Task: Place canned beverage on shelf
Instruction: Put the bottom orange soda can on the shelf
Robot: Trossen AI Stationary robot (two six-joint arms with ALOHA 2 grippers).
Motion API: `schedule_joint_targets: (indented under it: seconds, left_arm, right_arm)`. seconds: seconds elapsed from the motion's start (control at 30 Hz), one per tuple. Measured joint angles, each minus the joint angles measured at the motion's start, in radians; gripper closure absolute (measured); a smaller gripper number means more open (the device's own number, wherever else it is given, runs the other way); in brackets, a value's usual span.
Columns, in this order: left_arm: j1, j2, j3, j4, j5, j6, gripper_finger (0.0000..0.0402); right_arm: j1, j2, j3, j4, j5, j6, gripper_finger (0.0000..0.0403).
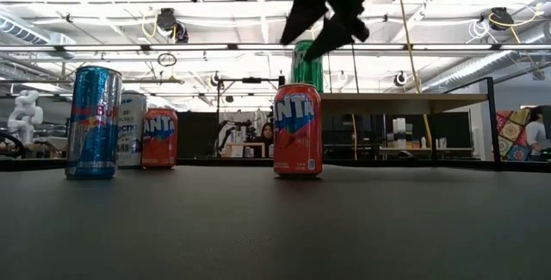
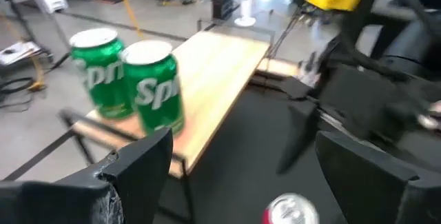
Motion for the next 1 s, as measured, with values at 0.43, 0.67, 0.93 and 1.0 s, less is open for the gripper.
schedule_joint_targets:
  seconds: [0.43,0.67,0.93,1.0]
  left_arm:
    - [0.0,-0.008,-0.001,-0.097,-0.032,-0.054,0.0052]
    - [0.0,-0.007,-0.001,-0.11,-0.046,-0.053,0.0052]
    - [0.006,-0.007,-0.001,-0.152,-0.069,-0.052,0.0052]
    - [0.006,-0.007,-0.001,-0.169,-0.077,-0.053,0.0052]
  right_arm:
    - [-0.021,0.113,-0.001,-0.007,0.007,0.178,0.0057]
    - [-0.021,0.152,0.0,-0.009,-0.007,0.21,0.0076]
    - [-0.021,0.165,0.0,-0.014,-0.016,0.21,0.0104]
    - [-0.022,0.161,0.0,-0.027,-0.017,0.21,0.0114]
